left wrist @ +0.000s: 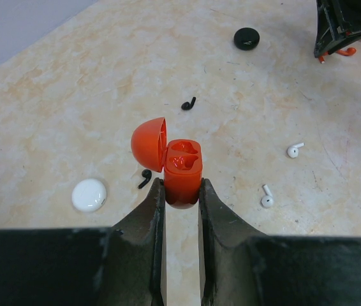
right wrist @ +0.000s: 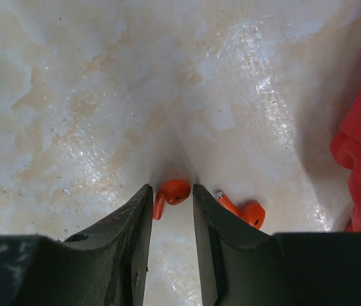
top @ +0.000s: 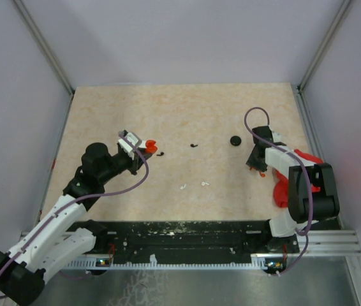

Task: Insert the wireless bluetooth earbuds into the charging case
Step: Pick up the earbud from the center of the board.

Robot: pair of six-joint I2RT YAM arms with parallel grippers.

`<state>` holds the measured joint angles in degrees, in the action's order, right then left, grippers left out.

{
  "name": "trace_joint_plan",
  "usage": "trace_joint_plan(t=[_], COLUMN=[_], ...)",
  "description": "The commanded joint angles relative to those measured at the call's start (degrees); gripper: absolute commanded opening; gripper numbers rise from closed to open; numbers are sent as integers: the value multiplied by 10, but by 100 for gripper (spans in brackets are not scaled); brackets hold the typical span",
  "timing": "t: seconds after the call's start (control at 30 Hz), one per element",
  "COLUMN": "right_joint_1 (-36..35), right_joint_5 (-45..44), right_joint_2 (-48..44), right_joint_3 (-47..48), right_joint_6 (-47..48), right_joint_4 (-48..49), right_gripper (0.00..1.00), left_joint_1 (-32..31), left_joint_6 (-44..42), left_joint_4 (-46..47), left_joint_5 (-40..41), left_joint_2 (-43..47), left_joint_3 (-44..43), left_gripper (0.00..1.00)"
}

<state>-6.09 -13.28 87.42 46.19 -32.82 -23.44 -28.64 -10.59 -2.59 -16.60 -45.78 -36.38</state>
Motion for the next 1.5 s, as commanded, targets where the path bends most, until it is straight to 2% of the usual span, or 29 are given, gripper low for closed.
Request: trace_joint_plan(t=[0.0, 0.27, 0.43, 0.6, 0.7, 1.23, 1.47], right_joint_1=[6, -1, -45, -87, -115, -206, -240], right_joint_5=[-14, 6, 7, 45, 66, 217, 296], right_joint_2=[8, 1, -22, -59, -93, -270, -311], right_joint_3=[16, 27, 31, 31, 24, -27, -49], right_joint_6=[3, 30, 53, 83, 101, 159, 182], right_joint_4=[9, 11, 29, 58, 87, 301, 402], right_gripper=[32, 18, 17, 17, 17, 17, 17], left_joint_1=[5, 9, 9, 8, 9, 8, 3], left_joint_6=[-8, -8, 17, 73, 90, 201, 243], left_joint_4=[12, 18, 50, 135, 156, 390, 511], left_joint_5=[-16, -43, -92, -138, -154, -195, -214], left_joint_2=[-1, -4, -9, -21, -31, -115, -141], left_joint_3=[3, 3, 10, 41, 45, 79, 103], left_gripper=[1, 1, 1, 1, 1, 1, 1])
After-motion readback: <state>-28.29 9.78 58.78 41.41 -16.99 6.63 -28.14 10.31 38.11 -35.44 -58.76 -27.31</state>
